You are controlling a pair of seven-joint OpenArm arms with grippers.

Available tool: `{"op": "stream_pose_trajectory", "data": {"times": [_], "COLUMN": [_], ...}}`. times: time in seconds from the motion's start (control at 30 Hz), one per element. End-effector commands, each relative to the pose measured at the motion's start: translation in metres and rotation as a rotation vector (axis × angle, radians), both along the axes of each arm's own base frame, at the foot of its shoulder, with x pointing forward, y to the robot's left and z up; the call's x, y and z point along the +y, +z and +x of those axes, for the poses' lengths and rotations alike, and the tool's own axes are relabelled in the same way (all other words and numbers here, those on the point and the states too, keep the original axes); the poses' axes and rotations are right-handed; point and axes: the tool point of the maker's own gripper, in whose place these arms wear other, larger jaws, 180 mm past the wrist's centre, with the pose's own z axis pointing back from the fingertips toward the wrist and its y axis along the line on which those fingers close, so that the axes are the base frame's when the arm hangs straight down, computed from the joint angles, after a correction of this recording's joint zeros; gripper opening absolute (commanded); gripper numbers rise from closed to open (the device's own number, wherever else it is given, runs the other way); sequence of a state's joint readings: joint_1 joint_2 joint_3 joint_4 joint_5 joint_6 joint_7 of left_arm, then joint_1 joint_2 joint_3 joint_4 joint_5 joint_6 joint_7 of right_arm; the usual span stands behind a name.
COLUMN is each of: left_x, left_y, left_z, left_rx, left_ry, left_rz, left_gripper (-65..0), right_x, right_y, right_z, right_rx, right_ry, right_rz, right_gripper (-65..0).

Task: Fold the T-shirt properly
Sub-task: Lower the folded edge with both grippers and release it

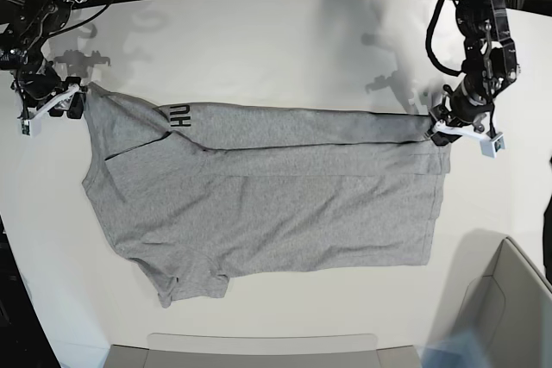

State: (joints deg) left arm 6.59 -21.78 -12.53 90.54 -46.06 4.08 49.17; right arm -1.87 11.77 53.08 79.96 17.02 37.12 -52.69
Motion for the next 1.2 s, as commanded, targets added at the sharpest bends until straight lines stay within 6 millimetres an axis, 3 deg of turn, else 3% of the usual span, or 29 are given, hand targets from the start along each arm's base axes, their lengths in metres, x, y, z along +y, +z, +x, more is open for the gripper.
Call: {"op": "stream_pose_trajectory", "data": {"times": [0.0, 0.37, 0.5, 0.67, 0.8, 0.9, 1.17], "left_x": [0.005, 0.008, 0.008, 0.008, 0.007, 0.012, 0.023], "left_y": [0.012, 0.008, 0.013, 0.022, -0.003, -0.006, -0.012], "left_z": [0.008, 0.000, -0.001, -0.006, -0.018, -0.005, -0.005], "left_rx": [-0.042, -0.030, -0.075, -0.172, -0.087, -0.097, -0.101], "left_ry": [-0.001, 0.005, 0.025, -0.018, -0.049, -0.028, 0.010], "left_rz": [0.020, 0.023, -0.036, -0.144, -0.208, -0.228, -0.214], "left_gripper": [-45.9, -45.9, -45.9, -45.7, -45.6, -45.6, -45.7], "right_x": [-0.008, 0.004, 0.019, 0.021, 0.022, 0.022, 0.022], "right_y": [0.013, -0.032, -0.037, -0.038, -0.038, -0.042, -0.044], "right_z": [0.008, -0.007, -0.001, -0.001, -0.001, -0.005, -0.011], "right_rx": [-0.045, 0.062, 0.076, 0.083, 0.085, 0.117, 0.164], "right_ry": [0.009, 0.021, 0.070, 0.079, 0.081, 0.086, 0.095], "right_rz": [-0.016, 0.101, 0.108, 0.106, 0.106, 0.105, 0.101], "right_gripper": [-37.7, -37.7, -37.8, -37.8, -37.8, -37.9, -37.9]}}
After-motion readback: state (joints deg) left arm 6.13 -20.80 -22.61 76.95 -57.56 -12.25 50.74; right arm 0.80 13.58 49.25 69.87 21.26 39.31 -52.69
